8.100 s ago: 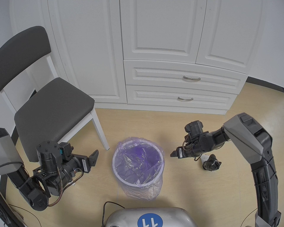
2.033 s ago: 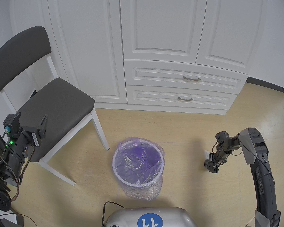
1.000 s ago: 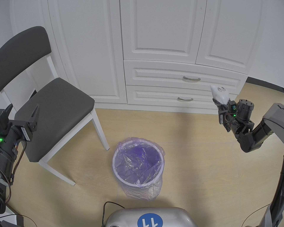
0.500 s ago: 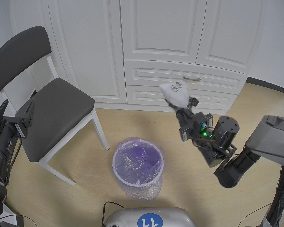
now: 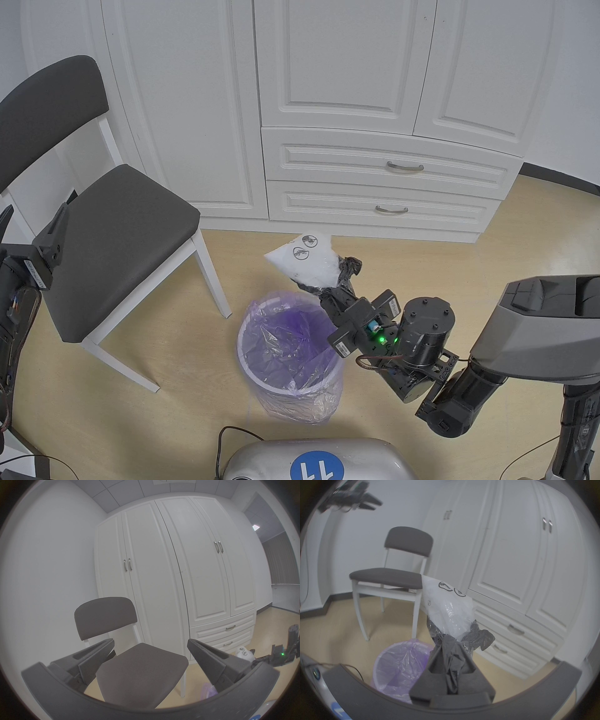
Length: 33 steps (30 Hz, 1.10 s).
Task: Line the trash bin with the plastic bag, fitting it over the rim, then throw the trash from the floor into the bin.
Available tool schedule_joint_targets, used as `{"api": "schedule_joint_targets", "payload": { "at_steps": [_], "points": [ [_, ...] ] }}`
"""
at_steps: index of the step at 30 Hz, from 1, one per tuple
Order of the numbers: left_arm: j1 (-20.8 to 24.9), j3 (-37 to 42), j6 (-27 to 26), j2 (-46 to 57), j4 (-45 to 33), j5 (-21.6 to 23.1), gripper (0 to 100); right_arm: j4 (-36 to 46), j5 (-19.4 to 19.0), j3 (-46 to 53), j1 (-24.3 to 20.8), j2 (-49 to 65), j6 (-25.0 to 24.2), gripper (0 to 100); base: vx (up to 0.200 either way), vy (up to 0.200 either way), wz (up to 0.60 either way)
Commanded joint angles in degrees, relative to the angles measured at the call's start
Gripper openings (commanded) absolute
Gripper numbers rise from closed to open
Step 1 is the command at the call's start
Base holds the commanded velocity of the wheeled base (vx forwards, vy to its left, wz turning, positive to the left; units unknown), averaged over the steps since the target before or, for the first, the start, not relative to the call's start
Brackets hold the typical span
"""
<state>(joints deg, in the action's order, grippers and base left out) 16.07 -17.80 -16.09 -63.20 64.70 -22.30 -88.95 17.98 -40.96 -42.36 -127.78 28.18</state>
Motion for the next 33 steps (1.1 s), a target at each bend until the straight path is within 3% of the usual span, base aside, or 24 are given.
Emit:
{"api": "schedule_joint_targets", "payload": {
  "at_steps": [1, 3, 5, 6, 10, 11, 12, 13, 14, 17, 19, 25, 30, 33],
  "points": [
    [0.02, 0.13, 0.01, 0.62, 0.08, 0.06, 100, -1.05, -4.45, -6.06, -0.97, -5.37, 13.83, 0, 0.000, 0.000, 0.00],
    [0.19, 0.22, -0.08, 0.79, 0.08, 0.06, 100, -1.05, -8.49, -8.08, -0.18, -7.13, 18.66, 0, 0.000, 0.000, 0.00],
    [0.28, 0.22, -0.08, 0.88, 0.08, 0.06, 100, -1.05, -9.10, -8.52, 0.00, -7.57, 19.36, 0, 0.000, 0.000, 0.00],
    [2.39, 0.31, 0.01, 1.06, -0.01, -0.03, 100, -1.05, -12.88, -11.86, 1.23, -11.79, 28.59, 0, 0.000, 0.000, 0.00],
    [3.09, 0.04, 0.01, 1.32, 0.08, -0.03, 100, -1.05, -14.64, -12.65, 2.11, -12.23, 39.93, 0, 0.000, 0.000, 0.00],
    [3.09, 0.13, 0.01, 1.32, 0.08, -0.03, 100, -1.05, -14.90, -12.57, 2.11, -12.05, 40.72, 0, 0.000, 0.000, 0.00],
    [3.18, 0.31, 0.01, 1.58, 0.08, 0.06, 100, 0.01, -17.19, -12.83, 2.20, -11.17, 45.47, 0, 0.000, 0.000, 0.00],
    [3.18, 0.31, 0.01, 1.58, 0.08, 0.06, 100, 0.01, -17.19, -12.83, 2.20, -11.17, 45.47, 0, 0.000, 0.000, 0.00],
    [3.44, 0.48, -0.08, 1.76, 0.08, 0.06, 100, 4.67, -19.30, -12.21, 2.20, -9.24, 50.13, 0, 0.000, 0.000, 0.00],
    [4.67, 0.48, -0.08, 1.76, 0.08, 0.06, 100, 12.67, -20.97, -11.60, 2.11, -6.43, 55.22, 0, 0.000, 0.000, 0.00],
    [5.82, 0.48, -0.08, 2.29, 0.08, -0.03, 100, 22.86, -21.15, -13.27, 1.58, -4.05, 59.35, 0, 0.000, 0.000, 0.00],
    [6.08, 0.04, -0.08, 3.69, -0.01, 0.06, 100, 37.19, -20.88, -17.66, 1.84, -3.26, 63.75, 0, 0.000, 0.000, 0.00],
    [6.17, -0.04, -0.08, 4.31, -0.36, 0.15, 100, 49.40, -20.88, -24.08, 2.11, -3.00, 64.36, 0, 0.000, 0.000, 0.00],
    [6.17, 0.04, -0.08, 4.31, -0.36, 0.15, 100, 52.66, -20.71, -26.45, 2.11, -3.18, 64.36, 0, 0.000, 0.000, 0.00]
  ]
}}
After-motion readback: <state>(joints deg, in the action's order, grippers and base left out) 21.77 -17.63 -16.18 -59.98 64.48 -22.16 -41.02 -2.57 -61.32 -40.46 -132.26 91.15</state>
